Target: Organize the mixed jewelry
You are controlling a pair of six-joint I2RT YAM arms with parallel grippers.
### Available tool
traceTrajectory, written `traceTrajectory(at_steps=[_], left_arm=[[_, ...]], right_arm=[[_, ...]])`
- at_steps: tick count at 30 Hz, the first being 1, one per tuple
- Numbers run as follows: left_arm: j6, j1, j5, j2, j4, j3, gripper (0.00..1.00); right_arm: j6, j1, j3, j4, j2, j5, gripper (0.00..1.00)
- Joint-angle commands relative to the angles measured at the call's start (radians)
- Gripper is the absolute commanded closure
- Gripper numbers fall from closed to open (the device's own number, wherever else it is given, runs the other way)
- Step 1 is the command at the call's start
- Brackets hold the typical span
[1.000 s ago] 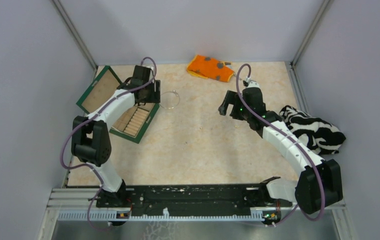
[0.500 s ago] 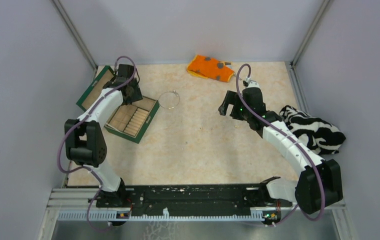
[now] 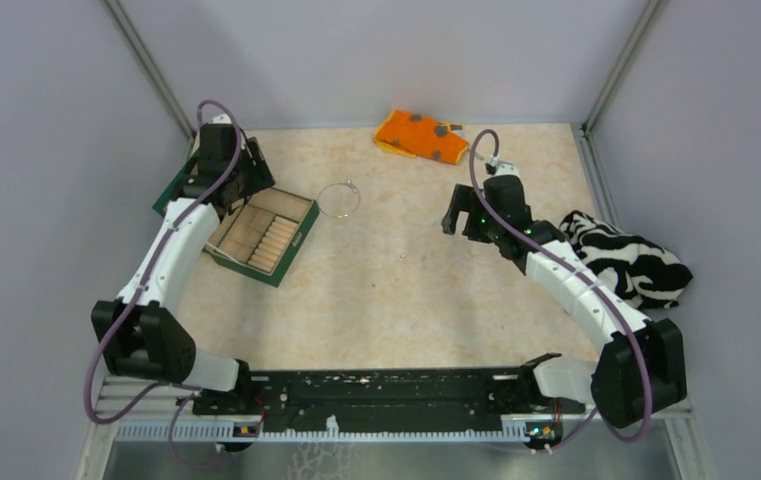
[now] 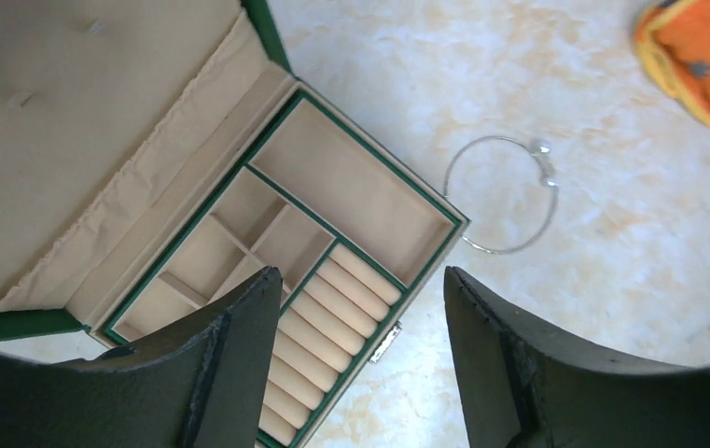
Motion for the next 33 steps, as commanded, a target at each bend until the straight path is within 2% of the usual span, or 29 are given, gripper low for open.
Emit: traceTrajectory(at_steps=[1, 3, 6, 9, 16, 19, 23, 28, 33], left_arm=[[0.087, -0.016, 0.117, -0.062, 0.001, -0.009, 0.28], [0.112, -0.092, 0.077, -0.06, -0.047, 0.003, 0.26], [0.131, -0.263, 0.02, -0.078, -0.051, -0.018, 0.23], [0.121, -0.364, 0.117, -0.099, -0.006, -0.075, 0.21], [0.152, -0.579, 0.175, -0.079, 0.012, -0.175, 0.13], [0.157, -0.62, 0.234, -0.069, 0.017, -0.22, 0.08], [0.184, -0.649, 0.317, -0.056, 0.031, -0.274, 0.07], [0.191, -0.684, 0.305, 0.016, 0.057, -0.303, 0.09], [0.1, -0.688, 0.271, 0.062, 0.12, -0.335, 0.14]], right_arm=[[-0.089, 0.044, 0.117, -0.059, -0.021, 0.128, 0.05], [-0.113, 0.055, 0.142, -0.075, -0.019, 0.16, 0.05], [-0.13, 0.056, 0.162, -0.085, -0.019, 0.174, 0.05], [-0.13, 0.058, 0.166, -0.09, -0.022, 0.183, 0.05], [-0.119, 0.058, 0.146, -0.092, -0.044, 0.177, 0.05], [-0.113, 0.058, 0.139, -0.093, -0.055, 0.184, 0.05], [-0.104, 0.058, 0.132, -0.088, -0.061, 0.181, 0.05], [-0.099, 0.057, 0.136, -0.08, -0.049, 0.167, 0.05], [-0.089, 0.058, 0.132, -0.072, -0.042, 0.158, 0.05]])
